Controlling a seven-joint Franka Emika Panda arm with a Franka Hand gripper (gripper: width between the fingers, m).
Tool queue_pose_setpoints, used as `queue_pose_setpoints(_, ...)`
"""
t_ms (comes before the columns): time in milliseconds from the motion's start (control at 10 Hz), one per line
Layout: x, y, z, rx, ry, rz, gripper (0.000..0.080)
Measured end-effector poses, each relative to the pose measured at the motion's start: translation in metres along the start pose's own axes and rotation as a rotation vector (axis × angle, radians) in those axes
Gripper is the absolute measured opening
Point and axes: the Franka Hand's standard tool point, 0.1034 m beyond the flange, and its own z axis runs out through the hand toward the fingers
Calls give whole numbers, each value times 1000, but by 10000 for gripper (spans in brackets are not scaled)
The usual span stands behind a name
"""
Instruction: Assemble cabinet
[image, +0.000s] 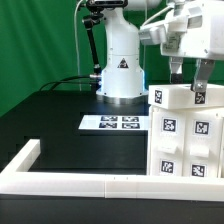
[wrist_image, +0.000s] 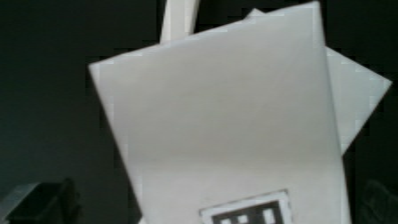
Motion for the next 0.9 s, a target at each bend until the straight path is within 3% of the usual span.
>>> queue_pose_setpoints(300, 2, -6, 10, 17, 1, 8, 797)
queue_pose_setpoints(500, 0, -6, 10, 17, 0, 18, 556)
queue_pose_setpoints(900, -8, -6, 10, 20, 1, 181, 560)
